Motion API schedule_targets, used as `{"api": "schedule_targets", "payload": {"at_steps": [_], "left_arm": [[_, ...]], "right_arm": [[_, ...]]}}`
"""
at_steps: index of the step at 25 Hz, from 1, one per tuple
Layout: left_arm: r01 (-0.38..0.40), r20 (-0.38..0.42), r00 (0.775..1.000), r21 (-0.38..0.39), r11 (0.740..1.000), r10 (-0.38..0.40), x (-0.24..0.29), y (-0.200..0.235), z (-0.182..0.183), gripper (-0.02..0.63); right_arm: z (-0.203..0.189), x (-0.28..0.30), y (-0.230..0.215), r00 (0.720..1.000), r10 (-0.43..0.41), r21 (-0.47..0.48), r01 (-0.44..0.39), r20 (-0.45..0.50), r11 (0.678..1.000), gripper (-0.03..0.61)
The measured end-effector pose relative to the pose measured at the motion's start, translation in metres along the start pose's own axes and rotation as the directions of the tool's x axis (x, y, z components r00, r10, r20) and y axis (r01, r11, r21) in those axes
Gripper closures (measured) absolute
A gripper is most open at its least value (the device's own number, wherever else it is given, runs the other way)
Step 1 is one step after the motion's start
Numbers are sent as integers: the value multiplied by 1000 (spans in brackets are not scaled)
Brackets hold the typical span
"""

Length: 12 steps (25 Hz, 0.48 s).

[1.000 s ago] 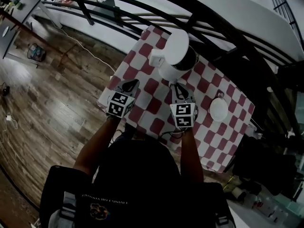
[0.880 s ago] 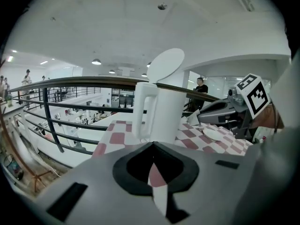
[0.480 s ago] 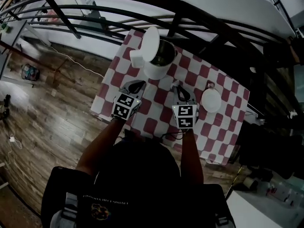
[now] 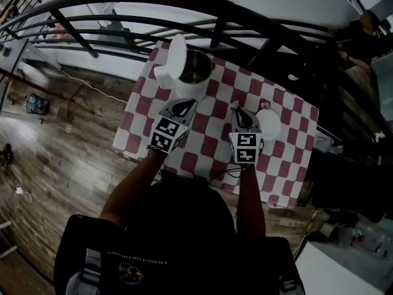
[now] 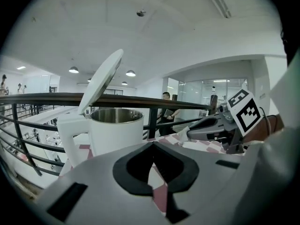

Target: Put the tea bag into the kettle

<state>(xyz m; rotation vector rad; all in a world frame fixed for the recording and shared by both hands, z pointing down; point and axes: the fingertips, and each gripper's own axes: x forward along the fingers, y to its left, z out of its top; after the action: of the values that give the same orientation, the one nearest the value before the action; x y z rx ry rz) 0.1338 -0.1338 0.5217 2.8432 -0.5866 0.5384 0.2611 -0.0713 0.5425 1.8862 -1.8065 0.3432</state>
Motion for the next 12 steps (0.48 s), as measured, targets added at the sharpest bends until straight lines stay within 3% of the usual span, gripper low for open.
{"api": "schedule_targets", "payload": {"at_steps": [12], "left_arm": [[-33,119,992,11,999,31,-11,-2,60,611]], "right_arm": [[52,-3,-30,993,-42,-15,43,107,999,537]]}}
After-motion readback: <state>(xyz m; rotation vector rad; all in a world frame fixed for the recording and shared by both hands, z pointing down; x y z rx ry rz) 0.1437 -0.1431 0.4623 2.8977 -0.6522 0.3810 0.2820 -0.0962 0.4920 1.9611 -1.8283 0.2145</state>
